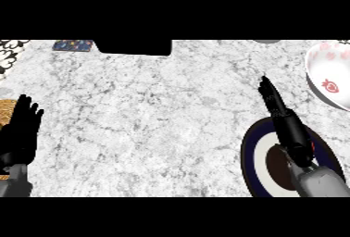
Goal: Pick the eggplant from the plate and place it in the bowl
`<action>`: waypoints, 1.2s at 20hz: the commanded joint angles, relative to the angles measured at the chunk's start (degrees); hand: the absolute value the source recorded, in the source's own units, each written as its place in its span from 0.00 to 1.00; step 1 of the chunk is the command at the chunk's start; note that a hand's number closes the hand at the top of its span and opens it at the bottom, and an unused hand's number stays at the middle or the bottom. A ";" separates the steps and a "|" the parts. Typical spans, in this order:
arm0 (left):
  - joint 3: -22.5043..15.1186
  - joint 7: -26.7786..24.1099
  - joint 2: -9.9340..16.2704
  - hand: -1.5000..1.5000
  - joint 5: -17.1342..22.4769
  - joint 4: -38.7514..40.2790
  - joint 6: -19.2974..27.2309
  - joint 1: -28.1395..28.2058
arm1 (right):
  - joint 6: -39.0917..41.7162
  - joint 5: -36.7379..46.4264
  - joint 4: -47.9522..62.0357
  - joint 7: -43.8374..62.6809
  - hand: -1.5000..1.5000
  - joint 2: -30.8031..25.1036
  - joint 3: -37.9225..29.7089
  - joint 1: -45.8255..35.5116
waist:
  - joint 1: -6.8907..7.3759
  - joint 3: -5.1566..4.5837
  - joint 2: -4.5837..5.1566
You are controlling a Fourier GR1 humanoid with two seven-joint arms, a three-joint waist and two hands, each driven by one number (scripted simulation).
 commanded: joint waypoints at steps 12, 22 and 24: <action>-12.22 -2.88 4.58 0.50 -13.95 -6.42 -3.18 -10.73 | 54.44 -25.37 8.48 -11.02 0.00 -16.23 -3.98 -13.77 | -0.36 2.02 0.40; -14.79 -1.78 3.19 0.50 -16.76 -5.92 -2.42 -10.45 | 72.87 -11.81 8.28 -21.38 0.00 -32.51 -7.27 -23.53 | 0.19 1.83 -0.13; -15.36 0.30 1.68 0.50 -17.33 -6.31 -0.70 -12.05 | 71.99 -7.58 6.09 -21.45 0.00 -34.15 -6.66 -25.23 | 0.30 1.89 -0.11</action>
